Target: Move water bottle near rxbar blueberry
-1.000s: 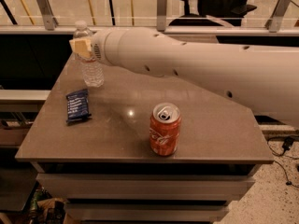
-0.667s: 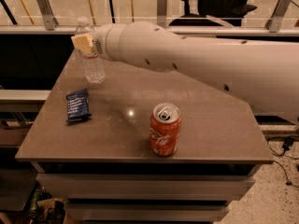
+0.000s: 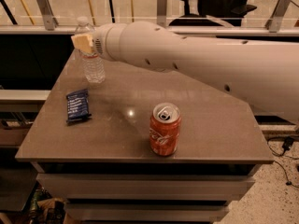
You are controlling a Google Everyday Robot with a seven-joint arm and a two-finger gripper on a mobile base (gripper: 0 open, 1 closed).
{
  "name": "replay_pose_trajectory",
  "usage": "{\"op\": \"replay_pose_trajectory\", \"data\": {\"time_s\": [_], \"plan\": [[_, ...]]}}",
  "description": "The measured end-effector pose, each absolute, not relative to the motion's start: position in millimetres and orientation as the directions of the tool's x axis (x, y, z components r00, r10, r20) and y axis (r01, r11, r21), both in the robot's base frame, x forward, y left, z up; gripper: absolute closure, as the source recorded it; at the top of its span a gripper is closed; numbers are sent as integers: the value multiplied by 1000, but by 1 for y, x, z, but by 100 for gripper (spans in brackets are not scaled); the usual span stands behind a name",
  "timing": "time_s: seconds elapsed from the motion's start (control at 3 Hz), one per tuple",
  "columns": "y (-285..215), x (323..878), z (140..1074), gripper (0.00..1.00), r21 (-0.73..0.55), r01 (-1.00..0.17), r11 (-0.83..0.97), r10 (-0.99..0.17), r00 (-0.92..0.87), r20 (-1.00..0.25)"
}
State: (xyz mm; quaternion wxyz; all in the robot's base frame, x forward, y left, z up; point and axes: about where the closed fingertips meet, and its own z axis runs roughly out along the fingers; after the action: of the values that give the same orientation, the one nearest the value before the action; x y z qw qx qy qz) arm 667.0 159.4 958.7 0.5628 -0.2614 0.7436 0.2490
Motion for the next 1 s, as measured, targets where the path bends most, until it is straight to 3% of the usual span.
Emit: {"op": "replay_pose_trajectory", "data": {"time_s": [0.67, 1.0], "plan": [[161, 666, 961, 12, 75, -672, 737, -108, -227, -968], [162, 665, 961, 0, 75, -673, 736, -108, -226, -968]]}}
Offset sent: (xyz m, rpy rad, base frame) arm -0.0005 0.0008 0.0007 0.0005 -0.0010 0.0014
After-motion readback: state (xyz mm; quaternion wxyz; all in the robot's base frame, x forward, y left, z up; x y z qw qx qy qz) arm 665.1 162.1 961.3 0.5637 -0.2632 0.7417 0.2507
